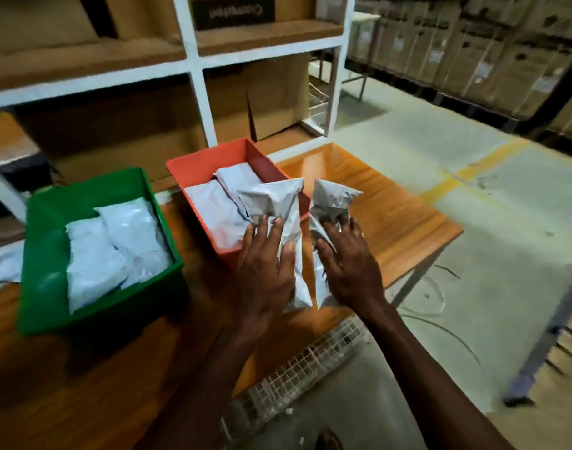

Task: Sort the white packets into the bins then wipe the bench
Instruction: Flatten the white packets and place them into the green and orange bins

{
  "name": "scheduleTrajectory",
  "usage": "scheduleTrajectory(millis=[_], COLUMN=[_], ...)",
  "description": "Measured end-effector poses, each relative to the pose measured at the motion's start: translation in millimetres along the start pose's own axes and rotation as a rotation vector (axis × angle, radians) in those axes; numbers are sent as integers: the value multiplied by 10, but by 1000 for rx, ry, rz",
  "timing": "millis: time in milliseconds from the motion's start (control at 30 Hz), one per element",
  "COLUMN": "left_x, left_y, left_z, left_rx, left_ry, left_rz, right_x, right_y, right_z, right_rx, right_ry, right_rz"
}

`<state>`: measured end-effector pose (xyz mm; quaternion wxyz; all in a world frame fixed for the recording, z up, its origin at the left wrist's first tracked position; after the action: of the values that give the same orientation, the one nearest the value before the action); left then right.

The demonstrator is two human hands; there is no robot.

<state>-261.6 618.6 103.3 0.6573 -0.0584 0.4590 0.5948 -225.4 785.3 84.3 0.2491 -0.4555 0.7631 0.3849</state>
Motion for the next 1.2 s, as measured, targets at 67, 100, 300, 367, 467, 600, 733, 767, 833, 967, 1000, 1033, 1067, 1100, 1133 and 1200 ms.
scheduleTrajectory(millis=[67, 100, 300, 367, 467, 600, 733, 767, 833, 967, 1000, 1033, 1067, 1100, 1133, 1200], left_x=[-85, -141, -386, -378, -306, -147, 104, 171, 339, 611, 644, 664, 670, 665, 653, 584], left_y=[150, 221, 725, 951, 1246, 1480, 1578, 1559, 1488, 1333, 1330, 1333, 1330, 1336, 1344, 1386], left_z=[-16, -42, -352, -552, -883, -1275, -1579, -1650, -1775, -1915, -1932, -1942, -1948, -1951, -1946, -1905], left_rx=[-88, -126, -290, -327, -375, -509, -583, -616, -664, -722, -728, -732, -734, -735, -732, -705], left_ry=[35, 60, 215, 247, 289, 313, 424, 427, 421, 478, 493, 506, 520, 531, 531, 519], left_rz=[36, 56, 135, 128, 57, -24, -145, -195, -324, -546, -575, -596, -610, -614, -611, -562], right_x=[50, 83, 405, 605, 961, 1403, 1736, 1814, 1943, 2201, 2244, 2277, 2319, 2361, 2385, 2389], right_y=[333, 490, 1218, 1432, 1725, 2007, 2179, 2215, 2213, 2001, 1978, 1970, 1982, 2012, 2057, 2181], right_z=[-58, -102, -473, -606, -751, -839, -746, -698, -636, -552, -499, -451, -423, -406, -406, -451], right_rx=[-85, -114, -227, -279, -340, -365, -347, -333, -335, -349, -303, -259, -237, -233, -253, -336], right_ry=[12, 22, 51, 30, -46, -115, -211, -240, -315, -412, -415, -413, -416, -423, -431, -440], right_rz=[-43, -70, -230, -274, -329, -404, -499, -528, -611, -734, -747, -753, -760, -777, -799, -767])
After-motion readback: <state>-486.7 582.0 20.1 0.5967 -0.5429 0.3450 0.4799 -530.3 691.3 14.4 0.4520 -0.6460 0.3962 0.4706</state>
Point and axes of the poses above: each hand's wrist, its own y-axis towards the middle knuckle, its own x-axis out of the palm, z = x × y, the point moved 7 cm from there along y, towards the middle knuckle, and after that the axes turned 4 degrees about x, right-handed, at the moved point
